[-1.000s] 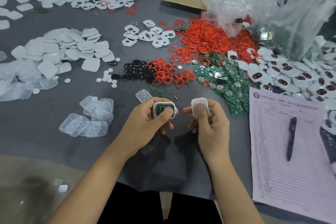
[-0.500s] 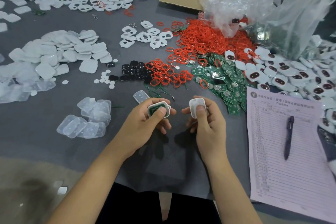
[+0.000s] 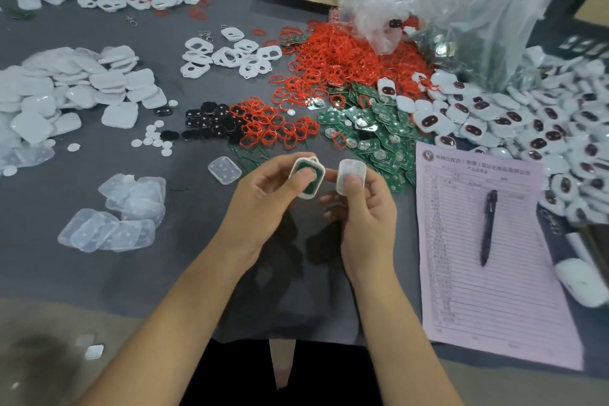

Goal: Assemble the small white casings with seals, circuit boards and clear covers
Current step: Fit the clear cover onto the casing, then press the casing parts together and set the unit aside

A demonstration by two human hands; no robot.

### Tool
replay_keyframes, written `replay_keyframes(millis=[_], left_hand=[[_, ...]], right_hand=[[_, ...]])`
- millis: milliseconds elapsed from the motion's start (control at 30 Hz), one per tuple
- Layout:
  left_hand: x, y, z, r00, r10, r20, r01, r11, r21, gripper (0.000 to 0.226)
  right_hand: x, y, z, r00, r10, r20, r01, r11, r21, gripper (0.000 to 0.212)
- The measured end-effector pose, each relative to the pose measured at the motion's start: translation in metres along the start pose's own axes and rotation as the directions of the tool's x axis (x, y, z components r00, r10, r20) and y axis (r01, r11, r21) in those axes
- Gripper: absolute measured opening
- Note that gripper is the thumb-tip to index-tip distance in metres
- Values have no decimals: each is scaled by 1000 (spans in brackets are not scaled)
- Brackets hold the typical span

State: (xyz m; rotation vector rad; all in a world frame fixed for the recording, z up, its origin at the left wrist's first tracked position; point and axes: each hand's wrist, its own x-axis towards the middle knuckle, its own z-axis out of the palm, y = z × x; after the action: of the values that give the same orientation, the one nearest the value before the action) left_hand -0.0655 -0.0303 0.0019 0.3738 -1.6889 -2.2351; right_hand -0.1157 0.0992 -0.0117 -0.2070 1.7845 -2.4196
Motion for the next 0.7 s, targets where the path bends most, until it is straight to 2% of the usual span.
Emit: replay_keyframes(millis=[200,300,533,700], left_hand=[[2,-13,3,995,-80,-61,78,996,-31,8],[-3,-12,0,997,-79,-19,75,989,-126,10],[-5,-14,-2,996,-67,52,71,994,-81,25],[-5,-14,-3,997,-67,37,70,993,-90,27]], right_hand=[[1,3,-1,993,-25,-115,29,999,32,17],[-1,0,-3,995,-29,-92,32,999,30,16],[0,-3,-1,997,16,-76,-14,1000,27,16],[0,-4,0,994,91,-54,-83,986,147,30]])
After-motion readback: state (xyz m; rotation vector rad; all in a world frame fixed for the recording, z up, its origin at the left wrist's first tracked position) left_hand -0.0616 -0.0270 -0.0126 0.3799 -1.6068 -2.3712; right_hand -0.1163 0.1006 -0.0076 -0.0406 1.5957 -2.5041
